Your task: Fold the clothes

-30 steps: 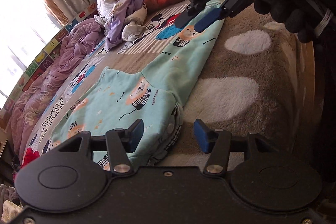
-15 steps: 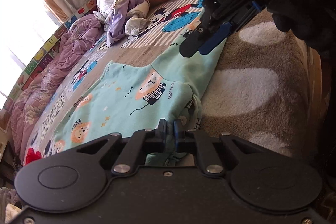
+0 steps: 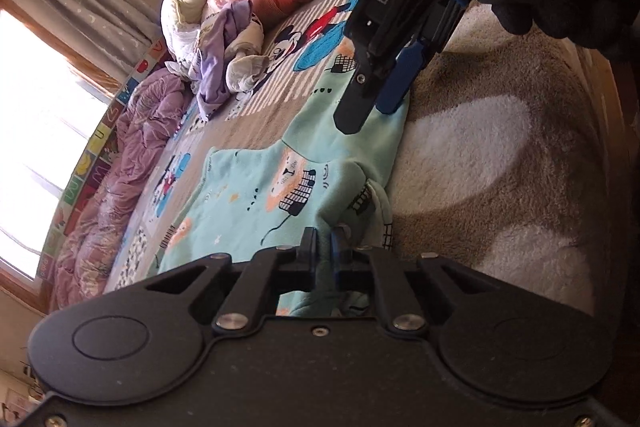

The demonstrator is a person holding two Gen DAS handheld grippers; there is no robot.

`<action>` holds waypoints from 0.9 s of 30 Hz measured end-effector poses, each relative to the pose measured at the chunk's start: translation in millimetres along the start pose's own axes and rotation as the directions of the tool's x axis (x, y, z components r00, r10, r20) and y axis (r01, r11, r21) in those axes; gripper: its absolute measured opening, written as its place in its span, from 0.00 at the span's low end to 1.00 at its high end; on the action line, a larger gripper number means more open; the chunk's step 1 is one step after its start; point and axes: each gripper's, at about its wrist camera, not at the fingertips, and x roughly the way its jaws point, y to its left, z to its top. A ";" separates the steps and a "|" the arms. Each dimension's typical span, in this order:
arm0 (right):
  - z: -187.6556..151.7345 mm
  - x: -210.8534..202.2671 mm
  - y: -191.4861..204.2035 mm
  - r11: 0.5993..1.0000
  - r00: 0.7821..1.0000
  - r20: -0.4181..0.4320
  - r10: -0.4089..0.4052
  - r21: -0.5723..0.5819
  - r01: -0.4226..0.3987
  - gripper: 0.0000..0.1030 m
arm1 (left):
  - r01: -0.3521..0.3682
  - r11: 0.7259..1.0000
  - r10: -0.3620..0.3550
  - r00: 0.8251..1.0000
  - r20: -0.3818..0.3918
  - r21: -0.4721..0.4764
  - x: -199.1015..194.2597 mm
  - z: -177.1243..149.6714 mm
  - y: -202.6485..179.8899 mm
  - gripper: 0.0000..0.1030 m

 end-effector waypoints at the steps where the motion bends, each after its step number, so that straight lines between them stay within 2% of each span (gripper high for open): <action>1: -0.3 0.4 -0.9 1.000 1.000 -0.004 -0.004 0.004 0.004 0.51 | -0.031 0.999 0.031 0.999 0.011 0.045 -2.0 -1.3 -6.4 0.06; 4: -0.1 -3.0 -2.5 1.000 1.000 0.004 -0.008 0.011 0.008 0.51 | -0.063 0.983 0.058 0.998 0.029 0.175 -1.9 -14.6 -33.3 0.06; 6: -0.3 -5.0 4.7 1.000 1.000 0.025 0.001 -0.027 -0.001 0.52 | -0.057 0.974 0.052 0.998 0.030 0.220 0.0 -24.9 -46.9 0.04; 9: -0.7 -7.5 17.1 0.996 0.998 0.056 0.022 -0.092 -0.017 0.52 | -0.029 0.992 0.027 0.999 0.020 0.126 -2.2 -23.0 -36.6 0.04; 11: -4.0 -0.3 31.2 0.985 0.998 0.034 0.046 -0.167 -0.040 0.52 | -0.015 0.995 0.013 1.000 0.021 0.101 -2.9 -22.1 -32.3 0.04; 13: -8.8 12.4 42.7 0.971 1.000 -0.005 0.022 -0.238 -0.023 0.52 | -0.002 0.996 -0.001 1.000 0.026 0.088 -3.6 -25.0 -30.3 0.04; 14: -12.1 22.7 47.5 0.961 0.999 -0.043 -0.025 -0.278 0.012 0.51 | 0.008 0.997 -0.010 1.000 0.026 0.075 -5.6 -26.4 -27.5 0.04; 16: -18.5 32.5 53.6 0.935 0.991 -0.089 -0.098 -0.350 0.062 0.48 | 0.038 0.999 -0.038 0.999 0.015 -0.001 -13.0 -28.7 -14.0 0.13; 17: -21.1 32.4 57.2 0.918 0.989 -0.090 -0.115 -0.389 0.071 0.48 | 0.050 0.998 -0.050 0.999 0.011 -0.045 -17.0 -30.0 -6.5 0.34; 18: -22.9 31.2 58.7 0.912 0.988 -0.091 -0.121 -0.403 0.074 0.48 | 0.058 0.995 -0.058 0.998 0.007 -0.081 -20.5 -31.8 0.1 0.45; 22: -26.8 28.6 56.9 0.909 0.990 -0.081 -0.112 -0.412 0.069 0.49 | 0.036 0.991 -0.039 0.999 -0.020 -0.127 -18.4 -41.4 11.8 0.44; 24: -27.9 27.4 57.8 0.904 0.991 -0.077 -0.114 -0.422 0.071 0.49 | 0.028 0.989 -0.034 0.999 -0.035 -0.144 -12.9 -43.5 15.3 0.13; 27: -26.1 25.9 57.1 0.911 0.992 -0.070 -0.107 -0.406 0.069 0.49 | 0.020 0.992 -0.025 0.999 -0.036 -0.126 -14.0 -40.9 14.9 0.08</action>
